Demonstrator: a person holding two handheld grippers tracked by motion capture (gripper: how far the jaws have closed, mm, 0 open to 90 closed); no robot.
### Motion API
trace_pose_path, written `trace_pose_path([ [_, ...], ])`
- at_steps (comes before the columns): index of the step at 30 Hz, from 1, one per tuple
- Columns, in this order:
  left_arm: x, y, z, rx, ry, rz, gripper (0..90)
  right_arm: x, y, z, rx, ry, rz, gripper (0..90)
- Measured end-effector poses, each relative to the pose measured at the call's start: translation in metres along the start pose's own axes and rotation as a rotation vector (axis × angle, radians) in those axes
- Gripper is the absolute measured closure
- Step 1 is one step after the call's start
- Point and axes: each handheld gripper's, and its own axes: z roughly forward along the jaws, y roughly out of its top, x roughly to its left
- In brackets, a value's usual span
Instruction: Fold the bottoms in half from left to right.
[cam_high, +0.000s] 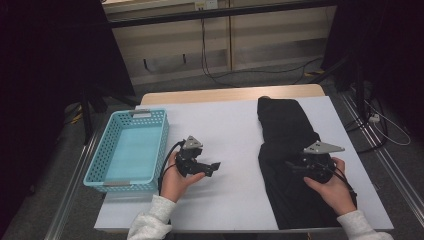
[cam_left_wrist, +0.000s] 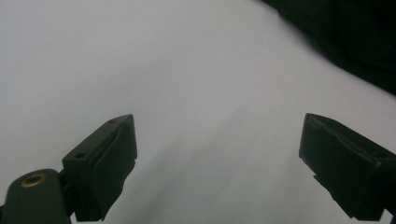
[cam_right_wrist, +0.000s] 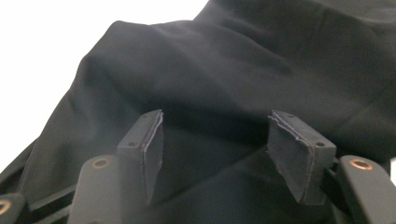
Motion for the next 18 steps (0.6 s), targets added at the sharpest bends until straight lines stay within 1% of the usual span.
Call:
trace_pose_path([
  [1, 0.001, -0.001, 0.001, -0.002, -0.005, -0.008, 11.2, 0.000, -0.002, -0.002, 0.003, 0.006, 0.003, 38.8],
  [2, 0.002, -0.001, 0.001, 0.007, -0.002, 0.005, 11.2, 0.001, -0.004, -0.004, 0.003, 0.011, 0.005, 39.1],
  [4, 0.002, -0.001, 0.003, 0.000, -0.002, -0.009, 11.2, 0.003, -0.007, -0.007, 0.014, 0.013, 0.002, 41.0],
  [6, 0.002, 0.001, 0.003, 0.000, -0.001, 0.002, 11.2, 0.005, -0.009, -0.009, 0.016, 0.015, -0.004, 42.4],
  [10, 0.001, 0.004, 0.002, -0.009, -0.004, 0.001, 11.3, 0.011, -0.015, -0.011, 0.045, 0.038, -0.009, 46.0],
  [12, 0.000, 0.004, 0.003, -0.016, -0.001, 0.001, 11.3, 0.014, -0.018, -0.011, 0.062, 0.040, -0.012, 46.4],
  [13, 0.001, 0.005, 0.003, -0.006, 0.000, 0.011, 11.3, 0.016, -0.020, -0.010, 0.068, 0.042, -0.016, 47.3],
  [14, 0.001, 0.004, 0.003, -0.008, 0.002, 0.006, 11.4, 0.017, -0.022, -0.010, 0.074, 0.035, -0.028, 47.5],
  [15, 0.001, 0.004, 0.004, -0.006, 0.002, 0.005, 11.3, 0.018, -0.023, -0.010, 0.068, 0.023, -0.042, 48.2],
  [16, 0.002, 0.004, 0.004, -0.005, 0.002, 0.008, 11.4, 0.019, -0.023, -0.010, 0.069, 0.020, -0.046, 49.9],
  [17, 0.002, 0.004, 0.005, -0.009, 0.001, 0.002, 11.4, 0.018, -0.023, -0.011, 0.069, 0.021, -0.045, 54.0],
  [18, 0.002, 0.004, 0.005, -0.008, 0.003, 0.004, 11.3, 0.018, -0.023, -0.012, 0.071, 0.022, -0.047, 59.7],
])
